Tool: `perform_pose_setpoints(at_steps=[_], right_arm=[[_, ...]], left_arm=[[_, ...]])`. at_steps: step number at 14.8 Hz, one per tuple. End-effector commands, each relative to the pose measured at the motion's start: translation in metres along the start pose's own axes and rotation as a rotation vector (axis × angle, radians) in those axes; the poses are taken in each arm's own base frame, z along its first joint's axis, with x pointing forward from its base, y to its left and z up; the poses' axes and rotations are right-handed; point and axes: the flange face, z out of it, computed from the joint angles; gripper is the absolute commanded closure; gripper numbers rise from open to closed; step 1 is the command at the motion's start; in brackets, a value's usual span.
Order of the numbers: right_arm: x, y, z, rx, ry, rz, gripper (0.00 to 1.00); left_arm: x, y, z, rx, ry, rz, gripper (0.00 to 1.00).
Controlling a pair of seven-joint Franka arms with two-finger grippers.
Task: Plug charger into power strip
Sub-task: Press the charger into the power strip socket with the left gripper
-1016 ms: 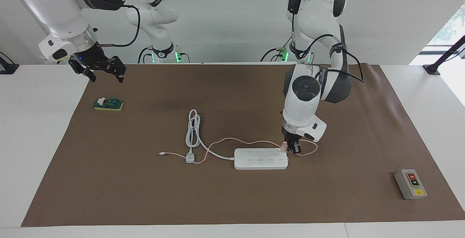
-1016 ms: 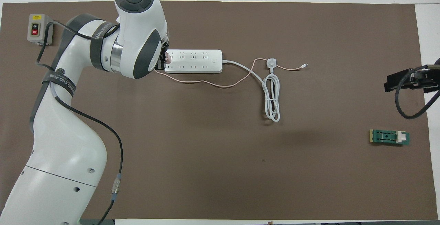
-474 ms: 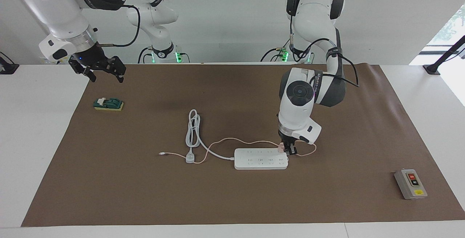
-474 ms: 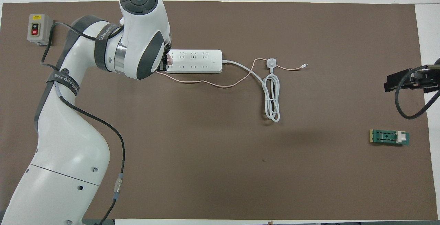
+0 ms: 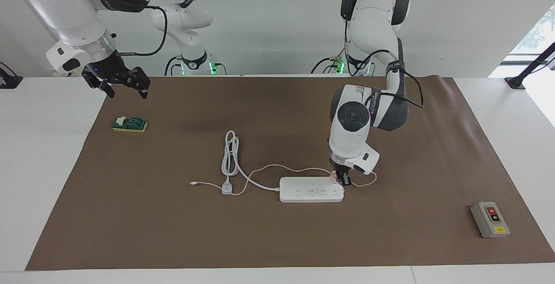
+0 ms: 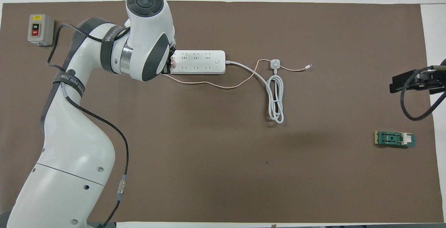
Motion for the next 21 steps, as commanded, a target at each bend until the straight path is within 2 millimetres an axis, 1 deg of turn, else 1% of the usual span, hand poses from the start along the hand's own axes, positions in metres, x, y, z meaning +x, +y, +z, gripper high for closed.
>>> perform_pose_setpoints(at_steps=[1, 5, 6, 13, 17, 19, 21], right_arm=[[-0.004, 0.002, -0.002, 0.010, -0.009, -0.016, 0.00], [-0.004, 0.002, -0.003, 0.010, -0.007, -0.016, 0.00], [-0.004, 0.002, -0.002, 0.010, -0.009, -0.016, 0.00], [-0.004, 0.002, -0.002, 0.010, -0.009, -0.016, 0.00], [-0.004, 0.002, -0.003, 0.010, -0.007, -0.016, 0.00], [-0.004, 0.002, -0.003, 0.010, -0.007, -0.016, 0.00], [-0.004, 0.002, -0.002, 0.010, -0.009, -0.016, 0.00]], left_arm=[[-0.005, -0.004, 0.004, -0.015, 0.024, 0.004, 1.00], [-0.006, -0.005, 0.005, -0.016, 0.022, 0.013, 1.00], [-0.006, -0.005, 0.008, -0.013, 0.026, 0.016, 1.00], [0.005, 0.000, 0.014, -0.020, 0.032, 0.026, 1.00], [0.006, 0.001, 0.019, -0.029, 0.028, 0.031, 1.00], [0.005, 0.000, 0.026, -0.018, 0.034, 0.036, 1.00], [0.004, 0.000, 0.027, -0.023, 0.031, 0.044, 1.00]])
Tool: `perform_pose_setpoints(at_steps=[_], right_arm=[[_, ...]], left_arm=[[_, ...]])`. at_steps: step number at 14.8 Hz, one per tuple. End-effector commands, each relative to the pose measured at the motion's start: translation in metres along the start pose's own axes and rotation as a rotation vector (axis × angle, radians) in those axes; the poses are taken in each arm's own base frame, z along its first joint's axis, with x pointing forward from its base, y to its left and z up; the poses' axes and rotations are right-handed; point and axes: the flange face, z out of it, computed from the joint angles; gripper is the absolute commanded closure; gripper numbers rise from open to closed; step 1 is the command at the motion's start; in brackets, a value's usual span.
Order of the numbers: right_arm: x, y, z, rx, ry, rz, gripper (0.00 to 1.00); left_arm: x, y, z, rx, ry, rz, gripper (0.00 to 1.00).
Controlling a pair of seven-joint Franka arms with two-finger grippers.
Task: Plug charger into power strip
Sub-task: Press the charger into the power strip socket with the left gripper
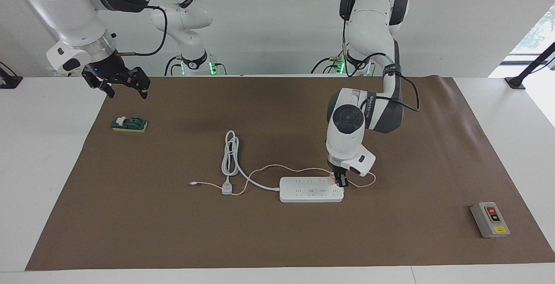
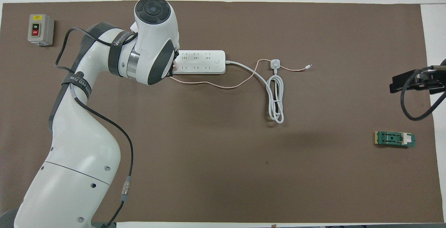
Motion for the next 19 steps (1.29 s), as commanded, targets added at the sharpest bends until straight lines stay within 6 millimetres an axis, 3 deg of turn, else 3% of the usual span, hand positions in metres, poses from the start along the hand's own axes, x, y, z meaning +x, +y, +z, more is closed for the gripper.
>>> perform_pose_setpoints(at_steps=[1, 15, 19], right_arm=[[-0.004, 0.001, -0.002, 0.010, -0.009, -0.018, 0.00], [-0.004, 0.002, -0.002, 0.010, -0.009, -0.016, 0.00], [-0.004, 0.002, -0.002, 0.010, -0.010, -0.016, 0.00]], left_arm=[[0.003, 0.000, 0.017, -0.011, 0.019, 0.020, 1.00], [-0.007, -0.005, 0.059, -0.017, 0.023, 0.045, 1.00], [-0.004, -0.009, 0.052, -0.010, 0.021, 0.065, 1.00]])
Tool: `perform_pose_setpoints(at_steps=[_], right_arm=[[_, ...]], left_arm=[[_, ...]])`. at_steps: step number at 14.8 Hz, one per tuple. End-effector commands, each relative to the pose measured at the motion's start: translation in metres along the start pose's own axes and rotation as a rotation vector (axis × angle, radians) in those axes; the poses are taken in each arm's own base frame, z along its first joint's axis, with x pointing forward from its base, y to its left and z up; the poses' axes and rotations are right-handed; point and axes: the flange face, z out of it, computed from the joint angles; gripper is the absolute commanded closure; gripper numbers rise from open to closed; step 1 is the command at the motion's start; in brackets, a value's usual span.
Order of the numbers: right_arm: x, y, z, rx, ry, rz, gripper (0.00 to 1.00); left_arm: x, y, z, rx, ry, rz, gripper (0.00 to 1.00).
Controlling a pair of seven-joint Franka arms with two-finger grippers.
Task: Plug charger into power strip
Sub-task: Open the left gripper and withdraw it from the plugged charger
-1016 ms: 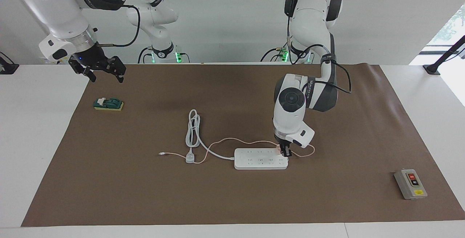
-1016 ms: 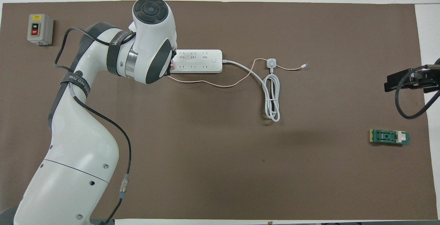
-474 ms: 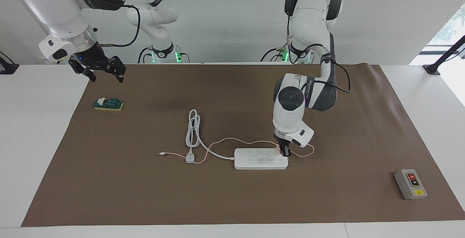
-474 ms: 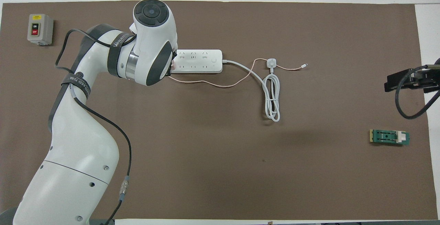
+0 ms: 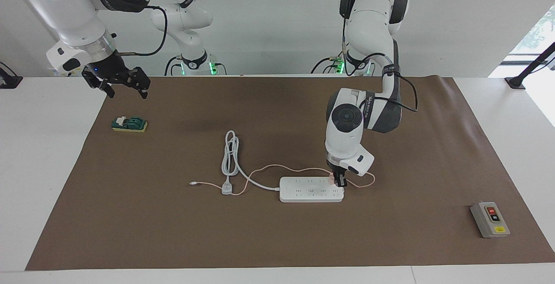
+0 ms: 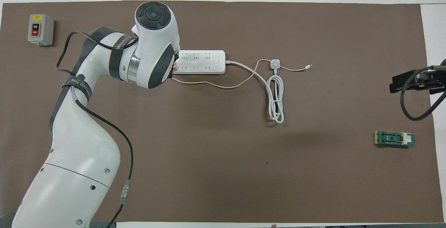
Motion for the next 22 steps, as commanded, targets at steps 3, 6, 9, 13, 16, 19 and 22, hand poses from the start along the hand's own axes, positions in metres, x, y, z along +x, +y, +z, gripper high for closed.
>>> perform_pose_setpoints(at_steps=[3, 6, 9, 13, 16, 19, 22], right_arm=[[-0.005, 0.002, -0.003, 0.010, -0.009, -0.016, 0.00], [-0.004, 0.001, -0.003, 0.010, -0.007, -0.018, 0.00], [-0.004, 0.002, -0.003, 0.010, -0.007, -0.016, 0.00], [-0.004, 0.002, -0.002, 0.010, -0.009, -0.016, 0.00], [-0.004, 0.002, -0.002, 0.010, -0.009, -0.016, 0.00], [-0.004, 0.002, -0.003, 0.010, -0.007, -0.016, 0.00], [-0.004, 0.002, -0.003, 0.010, -0.007, -0.016, 0.00]], left_arm=[[0.006, -0.002, 0.022, -0.006, 0.010, 0.025, 0.00], [0.027, -0.004, -0.033, -0.008, -0.012, 0.085, 0.00], [0.058, -0.005, -0.080, 0.002, -0.021, 0.090, 0.00], [0.105, -0.019, -0.146, -0.004, -0.047, 0.245, 0.00], [0.182, -0.034, -0.195, -0.004, -0.063, 0.510, 0.00], [0.266, -0.047, -0.229, -0.040, -0.066, 0.773, 0.00], [0.319, -0.066, -0.249, -0.050, -0.073, 0.961, 0.00]])
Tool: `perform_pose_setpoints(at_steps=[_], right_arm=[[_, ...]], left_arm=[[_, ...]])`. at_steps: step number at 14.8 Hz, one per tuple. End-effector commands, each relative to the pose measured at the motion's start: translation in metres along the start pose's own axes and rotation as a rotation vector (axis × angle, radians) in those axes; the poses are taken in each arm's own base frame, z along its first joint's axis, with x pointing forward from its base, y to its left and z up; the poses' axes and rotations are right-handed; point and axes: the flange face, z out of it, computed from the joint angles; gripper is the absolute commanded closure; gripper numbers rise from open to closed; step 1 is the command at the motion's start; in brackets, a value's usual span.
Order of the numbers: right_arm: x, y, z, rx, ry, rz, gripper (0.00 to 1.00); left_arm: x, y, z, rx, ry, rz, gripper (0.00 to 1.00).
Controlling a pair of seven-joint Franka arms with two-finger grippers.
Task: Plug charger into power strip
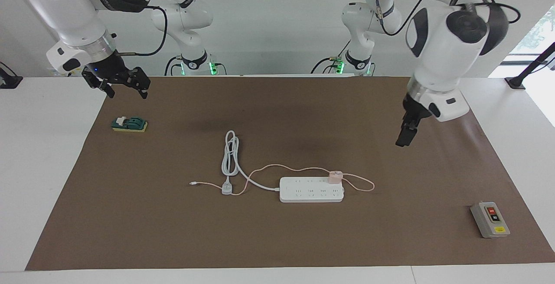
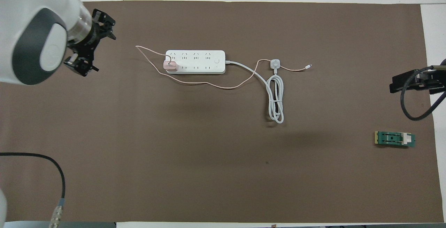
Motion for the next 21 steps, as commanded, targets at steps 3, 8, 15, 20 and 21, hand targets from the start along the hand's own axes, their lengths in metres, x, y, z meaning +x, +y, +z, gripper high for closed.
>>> perform_pose_setpoints(at_steps=[3, 8, 15, 20, 21], right_arm=[[-0.004, 0.001, -0.003, 0.010, -0.007, -0.018, 0.00], [-0.004, 0.002, -0.003, 0.010, -0.007, -0.016, 0.00], [-0.005, 0.002, -0.003, 0.010, -0.009, -0.016, 0.00], [-0.004, 0.001, -0.002, 0.010, -0.009, -0.018, 0.00], [-0.004, 0.002, -0.003, 0.010, -0.007, -0.016, 0.00]], left_arm=[[0.005, -0.059, -0.031, -0.002, -0.038, 0.246, 0.00], [0.002, -0.064, -0.035, 0.005, -0.051, 0.392, 0.00], [-0.033, -0.055, -0.014, -0.016, -0.072, 0.686, 0.00], [-0.058, -0.054, 0.003, 0.004, -0.102, 0.707, 0.00], [-0.060, -0.051, 0.001, 0.002, -0.097, 0.717, 0.00]])
